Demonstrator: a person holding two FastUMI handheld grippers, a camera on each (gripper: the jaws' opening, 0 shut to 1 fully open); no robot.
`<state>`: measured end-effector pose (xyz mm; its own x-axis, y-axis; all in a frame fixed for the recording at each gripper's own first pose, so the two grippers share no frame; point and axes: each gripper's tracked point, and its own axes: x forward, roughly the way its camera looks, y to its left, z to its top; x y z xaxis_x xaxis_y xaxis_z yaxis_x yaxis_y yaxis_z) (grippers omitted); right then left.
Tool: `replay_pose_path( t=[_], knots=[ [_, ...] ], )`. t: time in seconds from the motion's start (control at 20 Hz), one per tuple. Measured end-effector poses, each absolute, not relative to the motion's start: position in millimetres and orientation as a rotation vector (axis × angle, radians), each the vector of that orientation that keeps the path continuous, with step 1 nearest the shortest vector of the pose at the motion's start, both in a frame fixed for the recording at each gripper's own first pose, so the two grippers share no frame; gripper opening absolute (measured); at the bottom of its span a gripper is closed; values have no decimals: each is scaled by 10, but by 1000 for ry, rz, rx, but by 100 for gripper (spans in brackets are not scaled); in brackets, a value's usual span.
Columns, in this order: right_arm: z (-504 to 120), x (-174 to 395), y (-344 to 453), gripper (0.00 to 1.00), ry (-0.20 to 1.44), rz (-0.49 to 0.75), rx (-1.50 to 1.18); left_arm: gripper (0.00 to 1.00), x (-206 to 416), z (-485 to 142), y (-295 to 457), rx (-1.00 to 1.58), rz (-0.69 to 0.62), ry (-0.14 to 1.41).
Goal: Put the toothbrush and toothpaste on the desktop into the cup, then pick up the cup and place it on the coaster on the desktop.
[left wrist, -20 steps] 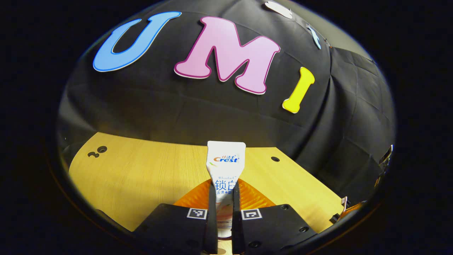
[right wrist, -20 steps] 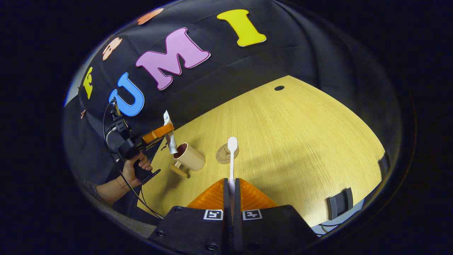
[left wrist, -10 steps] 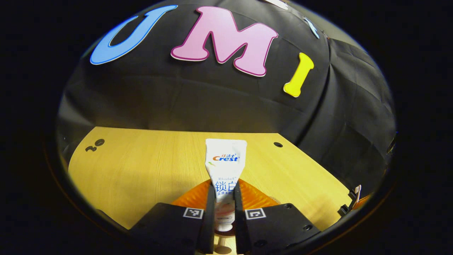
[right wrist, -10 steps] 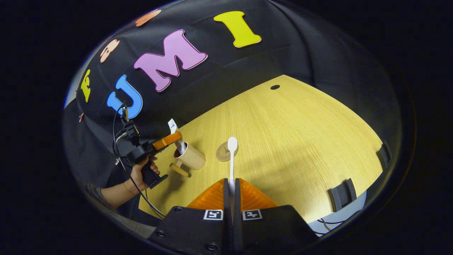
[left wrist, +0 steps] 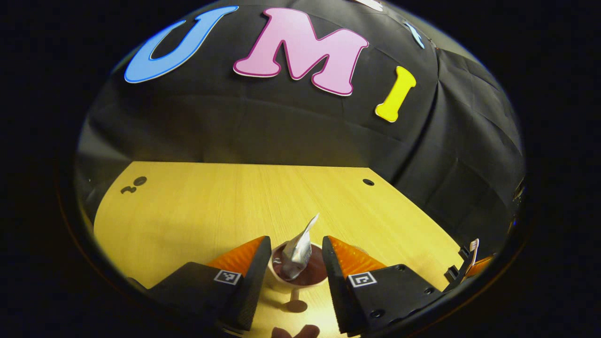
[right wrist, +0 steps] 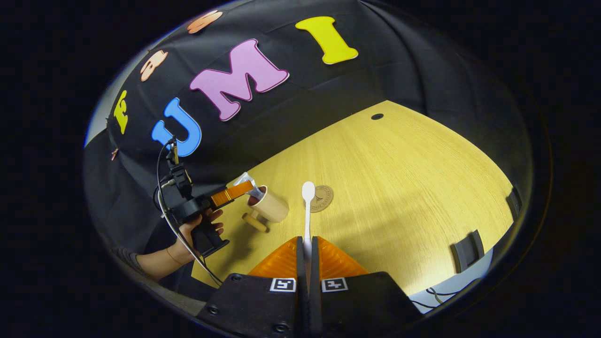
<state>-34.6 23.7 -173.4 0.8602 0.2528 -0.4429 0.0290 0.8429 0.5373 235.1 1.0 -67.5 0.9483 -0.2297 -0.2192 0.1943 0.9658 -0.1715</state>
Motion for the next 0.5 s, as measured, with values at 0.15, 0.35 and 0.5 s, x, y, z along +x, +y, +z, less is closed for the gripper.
replay_pose_path(
  t=[0.15,0.35,0.5],
  knots=[
    [-1554,-148,396,5,496,184,557,71,2080,-579,163,-162,-185,230],
    [-1253,272,683,5,439,290,597,71,1543,-483,360,-232,-141,218],
    [-1031,705,907,5,398,356,638,71,1137,-503,474,-292,-108,232]
  ],
)
